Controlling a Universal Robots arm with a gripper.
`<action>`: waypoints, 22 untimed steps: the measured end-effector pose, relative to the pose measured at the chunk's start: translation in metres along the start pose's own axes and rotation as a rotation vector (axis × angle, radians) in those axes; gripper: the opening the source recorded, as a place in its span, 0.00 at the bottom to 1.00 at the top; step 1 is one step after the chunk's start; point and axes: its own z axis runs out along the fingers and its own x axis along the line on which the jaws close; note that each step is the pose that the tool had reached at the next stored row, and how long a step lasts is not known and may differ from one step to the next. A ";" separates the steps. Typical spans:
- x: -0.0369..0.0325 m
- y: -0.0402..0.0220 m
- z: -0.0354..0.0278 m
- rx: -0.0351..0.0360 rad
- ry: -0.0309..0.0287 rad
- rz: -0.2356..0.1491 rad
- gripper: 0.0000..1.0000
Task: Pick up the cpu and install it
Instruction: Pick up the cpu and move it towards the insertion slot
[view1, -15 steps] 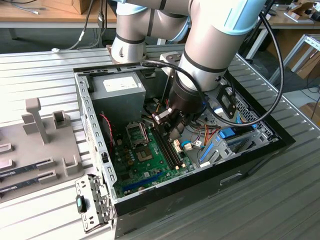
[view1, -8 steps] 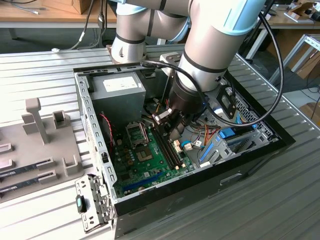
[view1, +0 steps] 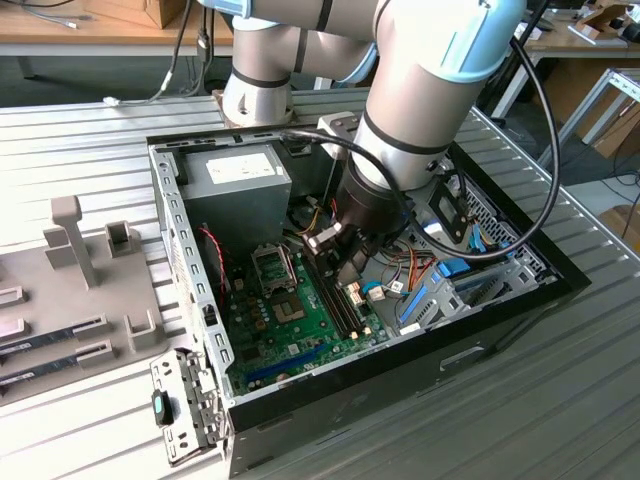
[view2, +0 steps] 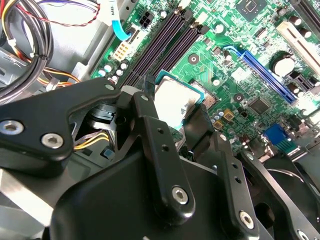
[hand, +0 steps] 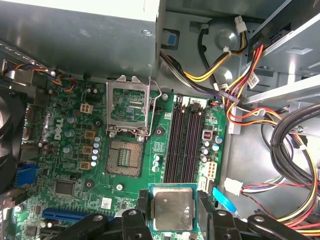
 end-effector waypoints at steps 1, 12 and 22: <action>0.0000 0.0000 0.0002 0.0000 0.0000 0.000 0.47; 0.0001 -0.0001 0.0028 0.0001 0.0000 0.000 0.47; 0.0001 -0.0002 0.0054 0.0000 0.0000 0.000 0.47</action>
